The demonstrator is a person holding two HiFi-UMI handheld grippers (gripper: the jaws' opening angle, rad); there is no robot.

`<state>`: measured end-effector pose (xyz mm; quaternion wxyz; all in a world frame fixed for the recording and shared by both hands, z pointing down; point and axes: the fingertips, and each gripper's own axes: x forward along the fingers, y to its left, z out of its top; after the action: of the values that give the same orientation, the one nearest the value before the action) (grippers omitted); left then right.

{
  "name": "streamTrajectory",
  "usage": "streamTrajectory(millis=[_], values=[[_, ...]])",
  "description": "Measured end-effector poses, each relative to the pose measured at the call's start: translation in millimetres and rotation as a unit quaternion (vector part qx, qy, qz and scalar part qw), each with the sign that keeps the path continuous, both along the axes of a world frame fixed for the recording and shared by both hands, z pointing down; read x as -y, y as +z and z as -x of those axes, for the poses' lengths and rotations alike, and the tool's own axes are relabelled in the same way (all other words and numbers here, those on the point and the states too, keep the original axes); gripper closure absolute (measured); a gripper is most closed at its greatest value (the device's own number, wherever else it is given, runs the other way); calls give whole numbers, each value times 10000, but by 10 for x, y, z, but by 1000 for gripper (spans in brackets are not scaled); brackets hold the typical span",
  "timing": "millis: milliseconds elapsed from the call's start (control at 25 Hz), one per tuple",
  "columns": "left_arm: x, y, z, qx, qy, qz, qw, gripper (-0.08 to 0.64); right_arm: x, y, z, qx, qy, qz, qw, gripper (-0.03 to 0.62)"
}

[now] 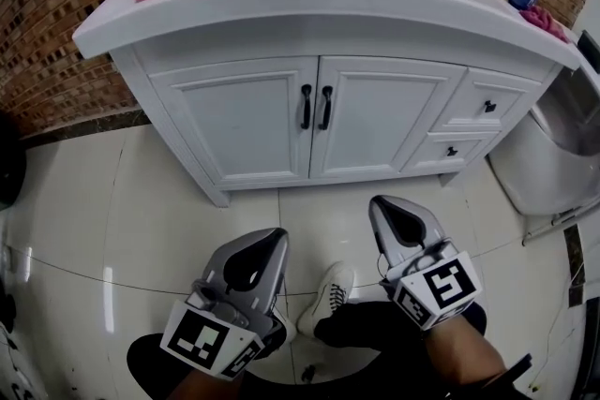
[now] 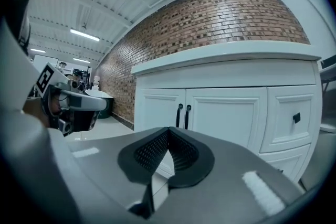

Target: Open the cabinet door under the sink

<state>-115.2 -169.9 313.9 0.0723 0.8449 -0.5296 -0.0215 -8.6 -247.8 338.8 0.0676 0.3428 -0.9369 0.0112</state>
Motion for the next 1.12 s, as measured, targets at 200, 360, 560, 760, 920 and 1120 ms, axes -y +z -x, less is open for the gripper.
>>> streamTrajectory(millis=[200, 360, 560, 760, 920, 1120], values=[[259, 64, 48, -36, -3, 41, 10000, 557, 295, 119, 202, -456, -221, -278, 9983, 584], [425, 180, 75, -81, -27, 153, 9998, 557, 555, 179, 402, -681, -428, -391, 9960, 568], [555, 269, 98, -17, -23, 263, 9997, 557, 945, 94, 533, -427, -250, -413, 9979, 543], [646, 301, 173, 12, -54, 280, 9996, 557, 1214, 95, 654, -288, -134, -423, 9986, 525], [690, 321, 231, 19, -86, 281, 9996, 557, 1297, 181, 764, -295, -134, -352, 9989, 510], [725, 359, 264, 50, -84, 315, 9995, 557, 1426, 228, 856, -291, -46, -370, 9989, 488]])
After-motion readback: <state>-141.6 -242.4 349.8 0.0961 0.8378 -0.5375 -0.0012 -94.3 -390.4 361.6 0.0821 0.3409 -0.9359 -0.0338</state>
